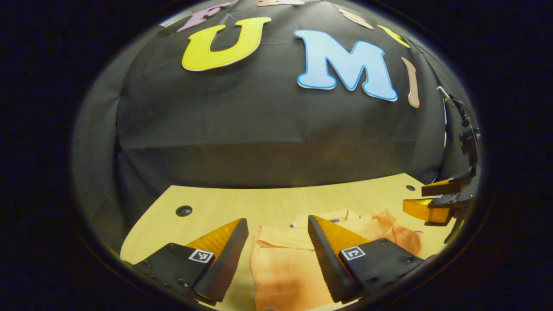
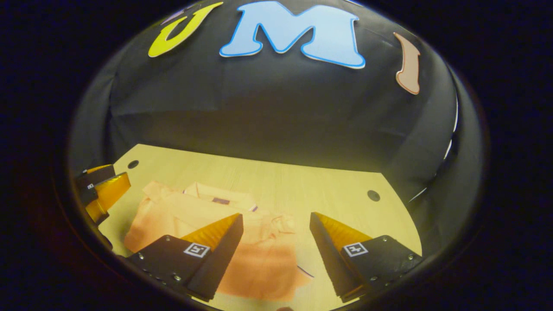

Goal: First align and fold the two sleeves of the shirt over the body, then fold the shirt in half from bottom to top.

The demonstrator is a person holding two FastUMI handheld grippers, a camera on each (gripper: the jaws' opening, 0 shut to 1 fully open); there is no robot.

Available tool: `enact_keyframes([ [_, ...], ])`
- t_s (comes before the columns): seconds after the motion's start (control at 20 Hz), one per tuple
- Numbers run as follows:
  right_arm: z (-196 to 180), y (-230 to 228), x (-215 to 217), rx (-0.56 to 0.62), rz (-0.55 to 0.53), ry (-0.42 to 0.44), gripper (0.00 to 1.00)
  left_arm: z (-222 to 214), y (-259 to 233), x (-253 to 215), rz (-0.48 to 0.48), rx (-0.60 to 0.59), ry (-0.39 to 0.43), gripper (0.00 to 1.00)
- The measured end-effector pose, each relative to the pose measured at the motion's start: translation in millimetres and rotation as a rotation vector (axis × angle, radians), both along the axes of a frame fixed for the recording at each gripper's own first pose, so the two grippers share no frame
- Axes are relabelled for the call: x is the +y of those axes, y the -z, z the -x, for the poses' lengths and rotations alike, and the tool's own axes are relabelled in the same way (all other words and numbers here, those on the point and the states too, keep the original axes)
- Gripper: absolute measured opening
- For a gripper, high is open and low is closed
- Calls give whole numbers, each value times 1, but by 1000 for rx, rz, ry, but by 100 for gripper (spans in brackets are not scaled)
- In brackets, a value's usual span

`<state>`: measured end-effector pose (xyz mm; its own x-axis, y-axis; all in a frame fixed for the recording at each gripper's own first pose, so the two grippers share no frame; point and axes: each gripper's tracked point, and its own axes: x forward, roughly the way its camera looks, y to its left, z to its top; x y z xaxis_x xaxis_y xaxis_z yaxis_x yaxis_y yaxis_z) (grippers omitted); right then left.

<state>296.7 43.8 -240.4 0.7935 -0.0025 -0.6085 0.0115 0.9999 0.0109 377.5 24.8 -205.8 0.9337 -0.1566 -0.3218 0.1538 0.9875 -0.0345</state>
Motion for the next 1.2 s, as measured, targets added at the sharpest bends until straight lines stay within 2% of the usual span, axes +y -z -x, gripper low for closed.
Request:
enact_keyframes([
  [0.15, 27, -25, -13, -51, 21, -1, 96, 25, -23, -2, 22, -34, -22, 91],
  [0.45, 81, -75, -26, -176, -9, -27, 96, 81, -71, -16, 23, -137, -46, 92],
  [0.65, 110, -108, -37, -276, 48, -68, 96, 117, -94, -33, 66, -175, -71, 92],
  [0.95, 153, -146, -26, -385, 57, -143, 96, 166, -122, -39, 61, -236, -108, 92],
  [1.2, 187, -174, -22, -451, 34, -141, 96, 200, -138, -38, 34, -261, -90, 92],
])
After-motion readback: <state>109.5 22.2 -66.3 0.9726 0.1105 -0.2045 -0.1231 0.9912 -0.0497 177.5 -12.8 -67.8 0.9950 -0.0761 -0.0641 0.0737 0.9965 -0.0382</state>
